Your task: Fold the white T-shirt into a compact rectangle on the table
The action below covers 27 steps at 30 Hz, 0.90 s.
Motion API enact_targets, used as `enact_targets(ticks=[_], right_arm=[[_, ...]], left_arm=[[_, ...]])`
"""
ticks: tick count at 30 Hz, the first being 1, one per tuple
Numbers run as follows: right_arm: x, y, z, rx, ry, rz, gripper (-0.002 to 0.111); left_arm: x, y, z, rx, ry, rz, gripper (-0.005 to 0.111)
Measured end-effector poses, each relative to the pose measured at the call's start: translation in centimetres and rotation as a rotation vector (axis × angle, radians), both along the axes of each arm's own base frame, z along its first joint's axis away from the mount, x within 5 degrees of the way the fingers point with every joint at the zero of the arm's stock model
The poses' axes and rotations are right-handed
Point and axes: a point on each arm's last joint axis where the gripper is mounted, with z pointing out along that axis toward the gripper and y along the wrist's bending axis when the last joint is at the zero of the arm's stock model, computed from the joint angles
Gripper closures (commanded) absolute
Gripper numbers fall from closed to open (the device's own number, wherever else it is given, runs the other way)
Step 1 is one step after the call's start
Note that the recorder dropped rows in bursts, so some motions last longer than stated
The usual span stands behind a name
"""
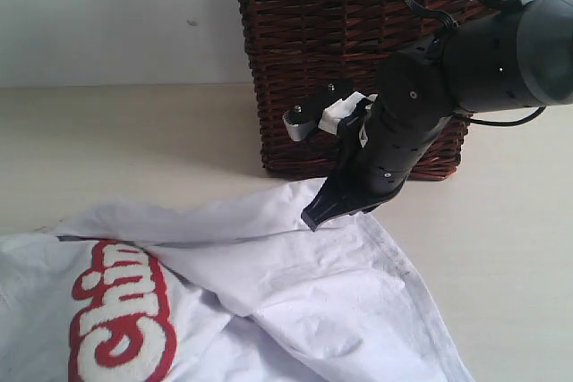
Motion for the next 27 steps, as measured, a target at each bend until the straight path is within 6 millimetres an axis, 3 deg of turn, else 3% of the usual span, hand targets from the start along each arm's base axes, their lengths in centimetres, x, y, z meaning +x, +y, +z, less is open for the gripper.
enact_targets(ticks=[6, 13, 15, 18, 22, 24, 27], right_arm=[[0.0, 0.0, 0.0, 0.001, -0.002, 0.000, 0.108], [0.0, 0.0, 0.0, 0.001, -0.002, 0.000, 0.108], [0.0, 0.0, 0.0, 0.000, 0.000, 0.000, 0.108], [0.0, -0.1, 0.0, -0.016, -0.007, 0.025, 0.101], [-0.4, 0.5, -0.4, -0.058, -0.021, 0.191, 0.087], [-0.7, 1.2, -1.1, -0.065, -0.028, 0.255, 0.083], [-0.6, 1.6, -2.3, -0.078, -0.017, 0.286, 0.083]], left_arm=[[-0.2, 0.1, -1.8, 0.044, 0.037, -0.064, 0.102], [0.5, -0.2, -3.4, 0.144, 0.058, -0.078, 0.054], [0.8, -0.2, -3.6, 0.157, 0.044, -0.077, 0.048], [1.4, -0.4, -3.2, 0.162, -0.011, -0.077, 0.047], [2.8, -0.4, -2.0, 0.189, -0.133, 0.004, 0.049], [4.2, -0.2, -1.6, 0.226, -0.237, 0.133, 0.057], [6.1, 0.5, -1.5, 0.294, -0.364, 0.356, 0.078]])
